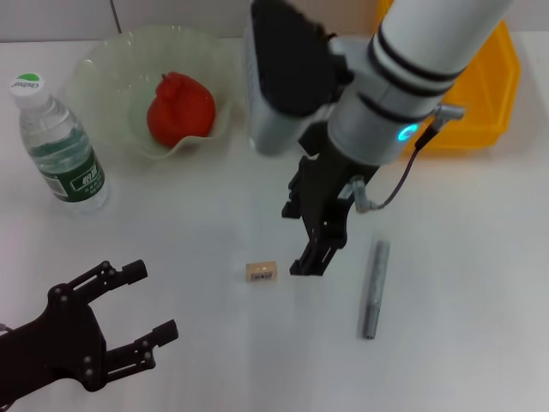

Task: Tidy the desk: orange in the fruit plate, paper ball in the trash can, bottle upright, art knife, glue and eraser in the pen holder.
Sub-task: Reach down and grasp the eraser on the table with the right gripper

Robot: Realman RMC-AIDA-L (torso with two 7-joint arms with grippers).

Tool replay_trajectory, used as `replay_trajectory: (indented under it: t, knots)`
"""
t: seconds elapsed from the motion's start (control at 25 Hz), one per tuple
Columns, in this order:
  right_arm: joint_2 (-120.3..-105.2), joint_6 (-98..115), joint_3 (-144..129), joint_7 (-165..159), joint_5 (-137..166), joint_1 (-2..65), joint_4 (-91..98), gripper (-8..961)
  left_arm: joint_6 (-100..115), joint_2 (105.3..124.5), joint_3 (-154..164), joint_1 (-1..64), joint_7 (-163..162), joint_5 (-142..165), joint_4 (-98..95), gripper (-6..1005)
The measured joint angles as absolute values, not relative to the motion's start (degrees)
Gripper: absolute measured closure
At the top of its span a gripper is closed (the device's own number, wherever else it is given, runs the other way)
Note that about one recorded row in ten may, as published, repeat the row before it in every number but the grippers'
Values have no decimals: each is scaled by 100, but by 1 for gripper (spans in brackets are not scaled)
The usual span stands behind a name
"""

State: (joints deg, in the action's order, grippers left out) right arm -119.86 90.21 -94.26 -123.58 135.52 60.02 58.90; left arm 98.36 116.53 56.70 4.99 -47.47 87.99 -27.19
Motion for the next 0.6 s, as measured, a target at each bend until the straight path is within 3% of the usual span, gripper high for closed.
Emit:
replay_trajectory:
  t: [0.6]
  knots:
    - [-11989, 7753, -10358, -12154, 12818, 5950, 5202, 174, 9817, 11688, 5673, 560, -4746, 8797, -2735, 155]
